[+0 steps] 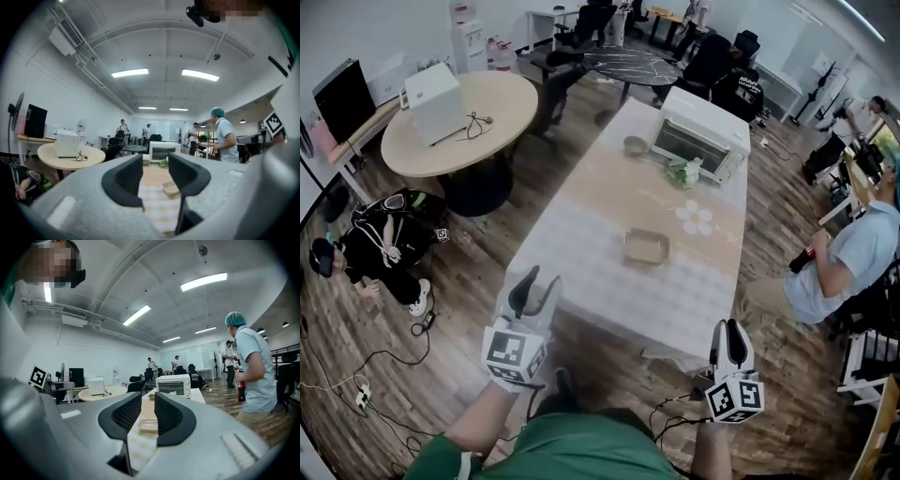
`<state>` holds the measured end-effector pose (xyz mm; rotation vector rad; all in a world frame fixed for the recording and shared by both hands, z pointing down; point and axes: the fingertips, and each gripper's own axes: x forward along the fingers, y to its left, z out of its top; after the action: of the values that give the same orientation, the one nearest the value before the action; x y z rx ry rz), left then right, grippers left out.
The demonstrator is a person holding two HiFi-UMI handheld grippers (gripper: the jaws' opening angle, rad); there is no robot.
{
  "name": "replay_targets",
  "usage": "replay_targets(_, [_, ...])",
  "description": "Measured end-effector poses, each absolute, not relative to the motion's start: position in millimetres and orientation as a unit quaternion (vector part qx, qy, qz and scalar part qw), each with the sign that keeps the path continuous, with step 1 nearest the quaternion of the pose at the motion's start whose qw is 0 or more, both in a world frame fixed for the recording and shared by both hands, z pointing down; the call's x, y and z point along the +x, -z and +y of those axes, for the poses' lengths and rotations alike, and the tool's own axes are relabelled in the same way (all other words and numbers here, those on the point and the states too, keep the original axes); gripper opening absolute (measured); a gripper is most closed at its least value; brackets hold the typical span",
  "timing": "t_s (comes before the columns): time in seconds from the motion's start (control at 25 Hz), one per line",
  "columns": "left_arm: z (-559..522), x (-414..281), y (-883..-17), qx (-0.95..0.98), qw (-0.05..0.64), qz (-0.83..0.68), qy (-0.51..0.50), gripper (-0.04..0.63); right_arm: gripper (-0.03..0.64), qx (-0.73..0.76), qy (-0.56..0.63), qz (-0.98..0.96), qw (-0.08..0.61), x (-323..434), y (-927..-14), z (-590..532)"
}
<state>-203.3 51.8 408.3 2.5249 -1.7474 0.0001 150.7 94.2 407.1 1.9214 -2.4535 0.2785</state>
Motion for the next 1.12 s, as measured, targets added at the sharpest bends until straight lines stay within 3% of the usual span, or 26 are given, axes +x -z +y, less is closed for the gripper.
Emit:
replay_targets(0.72, [-43, -206, -444, 0.812, 0.064, -0.578, -0.048, 0.169, 0.089, 0.579, -0.175, -0.796, 0.009, 147, -465, -30])
replay_targets(1.12, [-125, -152, -459, 0.799, 0.088, -0.591, -0.071, 0.169, 0.091, 0.530, -0.229, -0.817, 0.016, 181, -501, -132])
